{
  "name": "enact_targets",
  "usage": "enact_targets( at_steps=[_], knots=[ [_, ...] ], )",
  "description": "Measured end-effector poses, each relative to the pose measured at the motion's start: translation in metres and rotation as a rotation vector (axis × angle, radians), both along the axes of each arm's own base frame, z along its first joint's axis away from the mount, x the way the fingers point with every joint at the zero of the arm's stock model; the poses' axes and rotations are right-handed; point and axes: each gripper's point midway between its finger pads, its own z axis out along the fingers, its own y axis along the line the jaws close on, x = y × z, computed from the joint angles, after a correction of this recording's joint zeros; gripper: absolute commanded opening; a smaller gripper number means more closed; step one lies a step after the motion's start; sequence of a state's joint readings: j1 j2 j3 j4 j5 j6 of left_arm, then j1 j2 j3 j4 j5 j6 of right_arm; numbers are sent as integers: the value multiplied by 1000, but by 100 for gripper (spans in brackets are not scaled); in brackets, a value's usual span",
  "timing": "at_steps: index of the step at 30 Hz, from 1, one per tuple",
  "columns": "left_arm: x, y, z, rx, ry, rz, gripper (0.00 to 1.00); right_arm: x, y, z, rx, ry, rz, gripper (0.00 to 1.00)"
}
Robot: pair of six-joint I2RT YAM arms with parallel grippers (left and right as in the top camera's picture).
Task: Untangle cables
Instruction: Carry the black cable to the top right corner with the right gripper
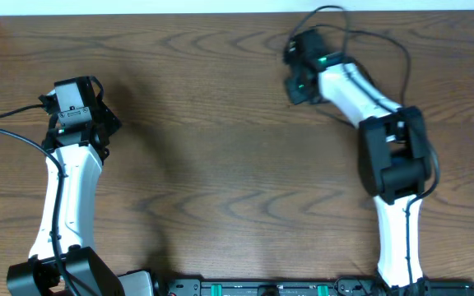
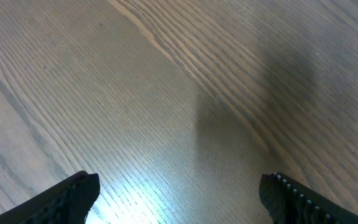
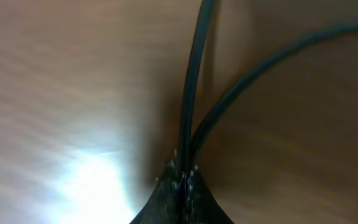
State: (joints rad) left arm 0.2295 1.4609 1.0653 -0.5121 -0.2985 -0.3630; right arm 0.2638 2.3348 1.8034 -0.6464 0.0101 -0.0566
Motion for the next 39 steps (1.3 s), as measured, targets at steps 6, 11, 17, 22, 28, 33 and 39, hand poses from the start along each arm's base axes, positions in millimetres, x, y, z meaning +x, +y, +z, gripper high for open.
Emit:
enact_targets(
  at_steps=[6, 11, 17, 22, 28, 33, 39],
  knots=[
    [0, 0, 0, 0, 0, 0, 87, 37, -143, 2, -33, -85, -276, 1],
    [0, 0, 0, 0, 0, 0, 87, 28, -265, 2, -44, -109, -524, 1],
    [0, 0, 0, 0, 0, 0, 87, 5, -341, 1, 37, -108, -685, 1],
    [0, 0, 0, 0, 0, 0, 87, -2, -357, 1, 69, -110, -730, 2],
    [0, 0, 0, 0, 0, 0, 87, 2, -347, 3, 126, -114, -715, 99],
    [0, 0, 0, 0, 0, 0, 87, 11, -326, 24, 215, -141, -657, 99],
    [0, 0, 0, 0, 0, 0, 87, 6, -281, 116, 264, -209, -551, 99]
  ],
)
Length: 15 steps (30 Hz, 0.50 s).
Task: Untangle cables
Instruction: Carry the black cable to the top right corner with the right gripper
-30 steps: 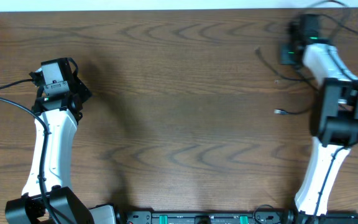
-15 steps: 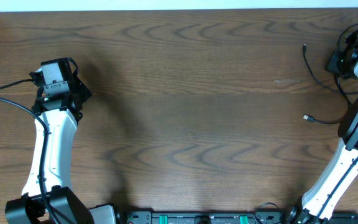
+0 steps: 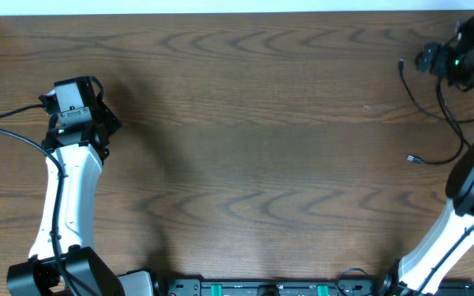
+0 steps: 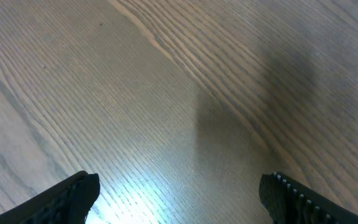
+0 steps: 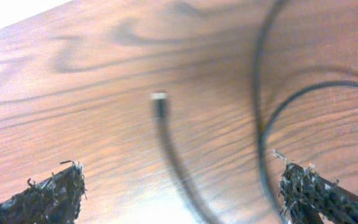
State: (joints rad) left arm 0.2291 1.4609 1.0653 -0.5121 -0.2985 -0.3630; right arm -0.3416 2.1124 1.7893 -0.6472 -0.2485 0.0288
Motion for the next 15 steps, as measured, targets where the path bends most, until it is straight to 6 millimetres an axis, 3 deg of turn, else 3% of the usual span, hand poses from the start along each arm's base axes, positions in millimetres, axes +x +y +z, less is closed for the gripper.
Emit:
enact_targets(
  at_steps=[2, 5, 8, 15],
  knots=[
    [0, 0, 0, 0, 0, 0, 87, -14, 32, 41, -5, -13, 69, 99],
    [0, 0, 0, 0, 0, 0, 87, -40, 75, 60, 2, 50, 149, 99],
    [0, 0, 0, 0, 0, 1, 87, -62, 105, 44, -13, 177, 199, 99],
    [0, 0, 0, 0, 0, 0, 87, -90, 130, 14, -102, 360, 169, 99]
  ],
)
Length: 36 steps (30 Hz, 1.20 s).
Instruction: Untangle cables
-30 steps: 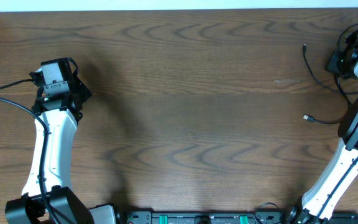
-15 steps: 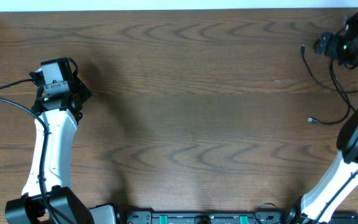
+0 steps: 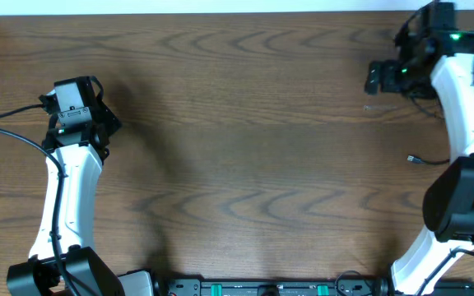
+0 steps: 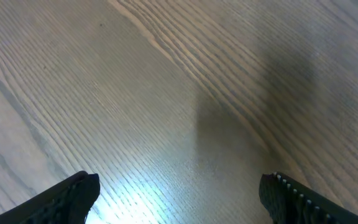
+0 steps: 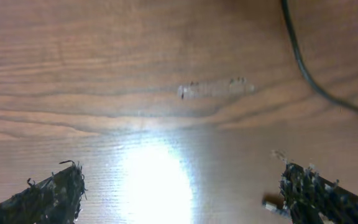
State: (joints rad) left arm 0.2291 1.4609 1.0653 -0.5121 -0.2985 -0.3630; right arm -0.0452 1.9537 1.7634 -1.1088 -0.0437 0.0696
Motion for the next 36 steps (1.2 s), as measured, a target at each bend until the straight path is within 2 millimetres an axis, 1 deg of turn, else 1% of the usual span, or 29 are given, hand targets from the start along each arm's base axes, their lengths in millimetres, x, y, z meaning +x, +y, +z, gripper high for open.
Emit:
enact_targets(
  at_steps=[2, 5, 6, 7, 10, 13, 16, 18, 23, 33, 36],
  knots=[
    [0, 0, 0, 0, 0, 0, 87, -4, 6, -6, -41, 21, -24, 99],
    [0, 0, 0, 0, 0, 0, 87, -19, 12, -25, -95, 81, -94, 99],
    [0, 0, 0, 0, 0, 0, 87, -28, 12, -33, -104, 113, -112, 99],
    [0, 0, 0, 0, 0, 0, 87, -44, 10, -46, -117, 174, -143, 99],
    [0, 0, 0, 0, 0, 0, 87, -74, 5, -68, -140, 277, -202, 99],
    [0, 0, 0, 0, 0, 0, 87, -96, 1, -87, -163, 341, -276, 99],
    [0, 0, 0, 0, 0, 0, 87, -108, -5, -103, -190, 355, -354, 99],
    [0, 0, 0, 0, 0, 0, 87, -112, -9, -111, -194, 353, -399, 99],
    [0, 0, 0, 0, 0, 0, 87, -113, -19, -128, -166, 322, -512, 99],
    [0, 0, 0, 0, 0, 0, 87, -115, -25, -139, 21, 269, -623, 99],
    [0, 0, 0, 0, 0, 0, 87, -113, -32, -141, 45, 243, -655, 99]
  ],
)
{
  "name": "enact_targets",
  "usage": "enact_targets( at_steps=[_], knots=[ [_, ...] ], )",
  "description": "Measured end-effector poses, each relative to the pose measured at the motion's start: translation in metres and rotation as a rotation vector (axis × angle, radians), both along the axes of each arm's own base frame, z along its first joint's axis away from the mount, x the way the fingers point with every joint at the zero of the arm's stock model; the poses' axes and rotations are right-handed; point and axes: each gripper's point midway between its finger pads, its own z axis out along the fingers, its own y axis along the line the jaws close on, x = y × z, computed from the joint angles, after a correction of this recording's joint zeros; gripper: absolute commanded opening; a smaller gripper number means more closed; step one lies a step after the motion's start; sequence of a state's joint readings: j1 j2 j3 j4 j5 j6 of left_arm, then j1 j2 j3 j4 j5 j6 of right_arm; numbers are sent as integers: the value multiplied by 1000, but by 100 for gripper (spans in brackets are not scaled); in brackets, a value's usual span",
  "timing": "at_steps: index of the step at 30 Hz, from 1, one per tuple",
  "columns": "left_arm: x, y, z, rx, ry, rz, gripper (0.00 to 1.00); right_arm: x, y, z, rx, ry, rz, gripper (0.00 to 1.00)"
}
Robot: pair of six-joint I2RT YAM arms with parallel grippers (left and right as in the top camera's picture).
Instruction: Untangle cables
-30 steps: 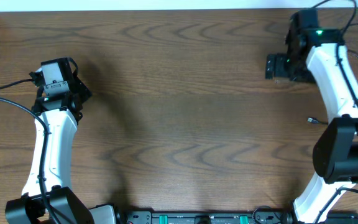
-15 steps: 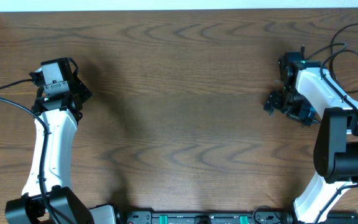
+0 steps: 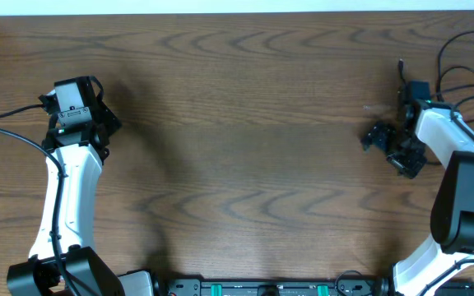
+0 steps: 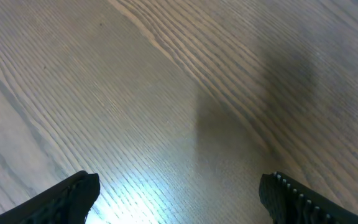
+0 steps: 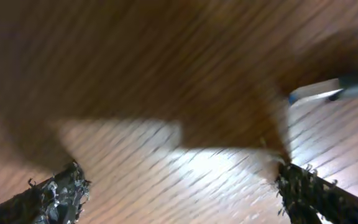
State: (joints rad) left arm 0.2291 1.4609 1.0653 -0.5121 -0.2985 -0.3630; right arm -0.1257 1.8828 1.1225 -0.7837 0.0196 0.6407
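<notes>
A thin black cable [image 3: 401, 72] lies loosely looped at the table's far right, partly hidden under my right arm. My right gripper [image 3: 393, 148] hovers low over the wood just left of it, open and holding nothing. In the blurred right wrist view the right gripper [image 5: 179, 186] spans bare wood, and a silver plug tip [image 5: 325, 91] shows up and to the right of the fingers. My left gripper [image 3: 76, 107] stays at the far left; in the left wrist view the left gripper [image 4: 179, 186] is open over bare wood.
The brown wooden table [image 3: 237, 164] fills the view. Its far edge meets a white strip at the top. The arm bases and a black rail [image 3: 270, 288] sit along the near edge.
My right gripper, still open, has moved from near the table's far right edge down toward me, and now sits beside the cable's plug. The left arm has not moved.
My right gripper was shut on the black cable at the top centre of the table. Then it stood open at the far right corner, the cable lying loose on the right side. It then shifted left over bare wood, and is now lower, by the plug.
</notes>
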Motion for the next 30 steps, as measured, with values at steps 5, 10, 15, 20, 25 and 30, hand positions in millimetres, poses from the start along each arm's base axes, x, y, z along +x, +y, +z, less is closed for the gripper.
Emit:
enact_targets(
  at_steps=[5, 10, 15, 20, 25, 30],
  knots=[
    [0, 0, 0, 0, 0, 0, 87, 8, -32, 0, -61, -62, -76, 99],
    [0, 0, 0, 0, 0, 1, 87, 15, -67, 1, -115, -119, -150, 97],
    [0, 0, 0, 0, 0, 1, 87, 28, -98, 3, -192, -195, -153, 94],
    [0, 0, 0, 0, 0, 0, 87, 37, -105, 3, -224, -231, -126, 91],
    [0, 0, 0, 0, 0, 1, 87, 43, -109, 4, -244, -256, -117, 89],
    [0, 0, 0, 0, 0, 0, 87, 48, -113, 4, -265, -278, -118, 84]
  ],
)
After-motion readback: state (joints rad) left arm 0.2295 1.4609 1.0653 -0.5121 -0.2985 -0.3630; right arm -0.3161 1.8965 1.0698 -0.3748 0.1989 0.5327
